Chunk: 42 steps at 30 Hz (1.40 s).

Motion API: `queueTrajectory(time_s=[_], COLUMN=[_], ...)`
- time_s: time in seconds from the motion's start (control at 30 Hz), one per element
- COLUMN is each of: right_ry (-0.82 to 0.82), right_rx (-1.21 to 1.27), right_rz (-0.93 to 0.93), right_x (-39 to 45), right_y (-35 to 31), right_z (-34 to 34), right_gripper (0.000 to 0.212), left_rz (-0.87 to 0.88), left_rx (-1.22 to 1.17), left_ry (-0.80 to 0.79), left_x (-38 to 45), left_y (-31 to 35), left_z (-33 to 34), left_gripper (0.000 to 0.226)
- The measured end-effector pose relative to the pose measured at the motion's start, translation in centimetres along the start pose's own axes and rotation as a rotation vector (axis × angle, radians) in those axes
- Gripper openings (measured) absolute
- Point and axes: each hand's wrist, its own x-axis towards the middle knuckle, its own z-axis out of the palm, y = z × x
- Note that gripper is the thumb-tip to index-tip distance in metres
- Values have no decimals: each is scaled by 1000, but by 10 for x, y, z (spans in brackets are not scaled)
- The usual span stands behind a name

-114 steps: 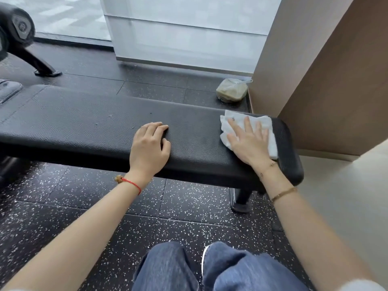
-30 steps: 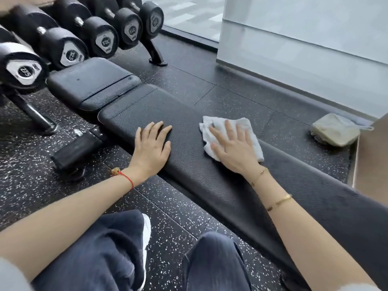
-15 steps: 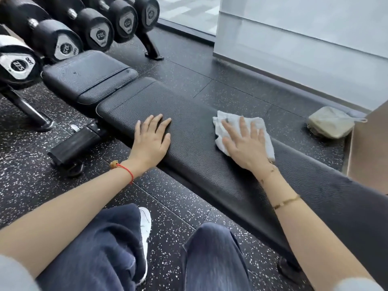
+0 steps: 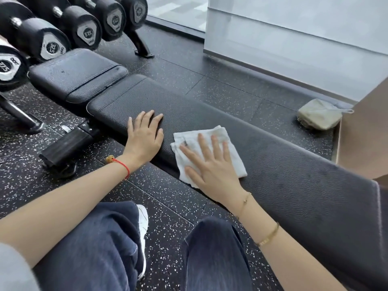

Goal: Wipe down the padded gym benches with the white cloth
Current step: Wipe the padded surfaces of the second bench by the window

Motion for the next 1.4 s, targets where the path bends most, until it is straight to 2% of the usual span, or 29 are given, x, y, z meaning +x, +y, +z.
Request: queueTrajectory(time_s=[0.13, 0.2, 0.27, 0.33, 0.47, 0.57, 0.67, 0.77, 0.87, 0.97, 1.1, 1.2, 1.27, 1.33, 1.4], right_ry=[40, 109, 110, 51, -18, -20, 10, 12, -21, -21, -50, 0, 18, 29, 19], right_rx=[-56, -22, -5, -9, 59, 88, 71, 118, 118, 134, 160, 117, 118, 127, 144], right_rz=[-22, -17, 14, 73, 271, 257, 111, 13, 121, 288, 262, 151, 110, 178, 324], right_x=[-33, -69, -89, -76, 10, 44, 16, -30, -29, 24, 84, 67, 41, 20, 13], right_y=[8, 23, 39, 53, 69, 54, 33, 40, 71, 83, 48, 33, 48, 75, 98], right_z=[0, 3, 3, -2, -10, -12, -4, 1, -4, -14, -17, -9, -3, -2, -5], right_gripper=[59, 60, 59, 58, 57, 57, 57, 55, 56, 55, 55, 55, 55, 55, 55], left_rz=[20, 31, 43, 55, 66, 87, 110, 124, 122, 124, 111, 110, 117, 117, 117], left_rx=[-34, -37, -49, -54, -59, -103, -160, -173, -161, -141, -127, -122, -123, -125, -121], left_ry=[6, 12, 16, 17, 15, 30, 45, 56, 52, 47, 50, 43, 38, 32, 31], left_x=[1, 1, 1, 1, 2, 5, 8, 9, 7, 5, 5, 5, 5, 5, 4], left_y=[0, -2, -2, -1, 3, 7, 18, 23, 23, 26, 29, 27, 26, 25, 26], left_z=[1, 1, 1, 0, -2, -2, 1, 4, 4, 4, 3, 3, 3, 3, 4], left_gripper=[49, 49, 50, 49, 48, 45, 41, 39, 40, 41, 41, 41, 41, 42, 42])
